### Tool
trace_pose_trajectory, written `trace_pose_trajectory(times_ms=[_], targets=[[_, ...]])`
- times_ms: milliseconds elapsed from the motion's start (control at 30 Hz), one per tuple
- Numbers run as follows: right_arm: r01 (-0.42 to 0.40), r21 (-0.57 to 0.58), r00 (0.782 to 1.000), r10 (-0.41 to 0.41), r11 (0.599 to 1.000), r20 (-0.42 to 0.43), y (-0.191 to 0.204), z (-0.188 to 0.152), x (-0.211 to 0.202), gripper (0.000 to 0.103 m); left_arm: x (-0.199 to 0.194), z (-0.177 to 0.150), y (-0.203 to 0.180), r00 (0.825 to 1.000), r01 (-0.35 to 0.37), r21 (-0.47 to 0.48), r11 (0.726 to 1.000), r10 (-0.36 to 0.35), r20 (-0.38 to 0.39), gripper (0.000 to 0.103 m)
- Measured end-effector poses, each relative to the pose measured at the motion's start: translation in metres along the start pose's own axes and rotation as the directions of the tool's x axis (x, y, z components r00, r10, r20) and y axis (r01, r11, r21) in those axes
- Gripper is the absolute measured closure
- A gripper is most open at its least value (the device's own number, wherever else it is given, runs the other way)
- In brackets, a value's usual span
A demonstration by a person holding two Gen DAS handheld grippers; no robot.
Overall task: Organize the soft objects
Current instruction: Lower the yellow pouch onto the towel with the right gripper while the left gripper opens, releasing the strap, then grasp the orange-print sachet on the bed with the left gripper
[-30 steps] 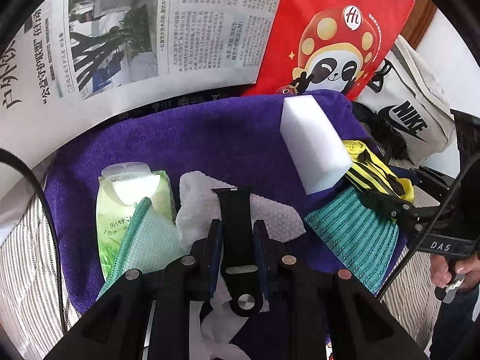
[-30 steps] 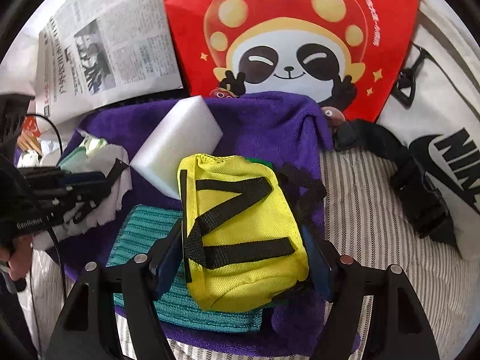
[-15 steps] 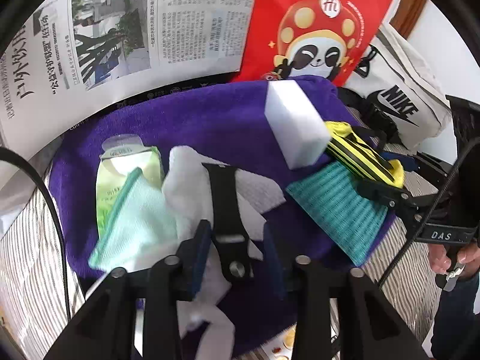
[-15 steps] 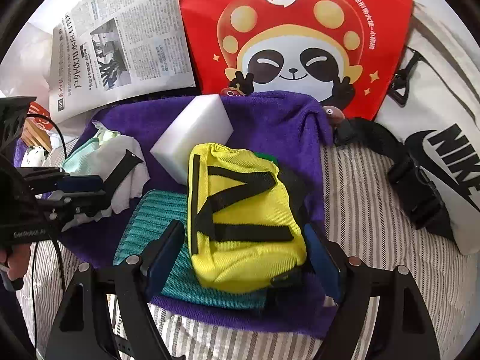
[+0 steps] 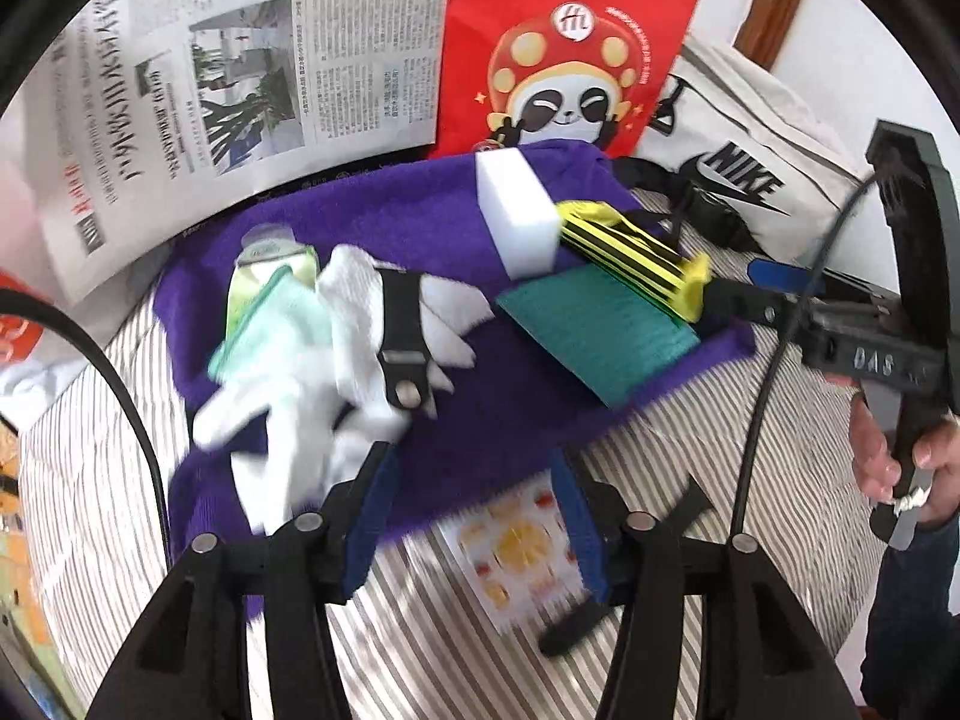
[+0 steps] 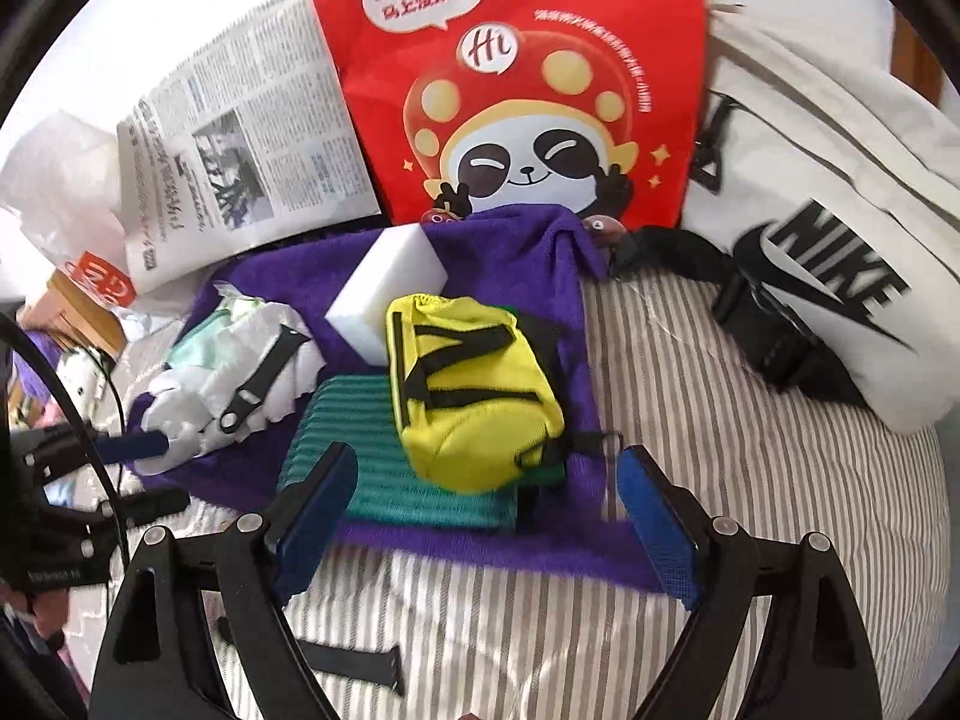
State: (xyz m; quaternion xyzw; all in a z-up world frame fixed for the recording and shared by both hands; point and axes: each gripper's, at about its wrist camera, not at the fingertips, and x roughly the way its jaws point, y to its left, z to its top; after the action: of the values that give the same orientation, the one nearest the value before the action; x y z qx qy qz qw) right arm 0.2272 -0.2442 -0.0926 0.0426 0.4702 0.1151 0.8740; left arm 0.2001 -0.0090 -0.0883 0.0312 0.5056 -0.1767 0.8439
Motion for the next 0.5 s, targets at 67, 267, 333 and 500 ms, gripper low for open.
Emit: trace_pose_trajectory(times_ms=[67,267,333,500], targets=[[-0.004,0.012,1.000,0.004,1.000,0.012,-0.001,-0.006,-0.010,0.015,-0.007,-0.013,-0.007,1.000,-0.017,-0.005,1.000,0.017,0.004,0.049],[0.050,-0.016,0.999,-0.049,0.999,0.023,0.001,-0.035,-0.040,0.015,0.000,-0.046,-0.019,0.999,-0.045,-0.072,0.996,0.044,-0.021,0.049],[0.075,-0.034,0.997,-0.074,0.997,0.026,0.001,-0.045,-0.048,0.015,0.008,-0.050,-0.022,0.999,-0.051,-0.088,0.995,0.049,-0.024,0.049],[0.100,-0.040,0.995,-0.100,0.994,0.008,-0.003,-0.077,-0.058,0.015,0.028,-0.053,-0.029,0.998,-0.059,-0.142,0.988,0.056,-0.027,0.049]])
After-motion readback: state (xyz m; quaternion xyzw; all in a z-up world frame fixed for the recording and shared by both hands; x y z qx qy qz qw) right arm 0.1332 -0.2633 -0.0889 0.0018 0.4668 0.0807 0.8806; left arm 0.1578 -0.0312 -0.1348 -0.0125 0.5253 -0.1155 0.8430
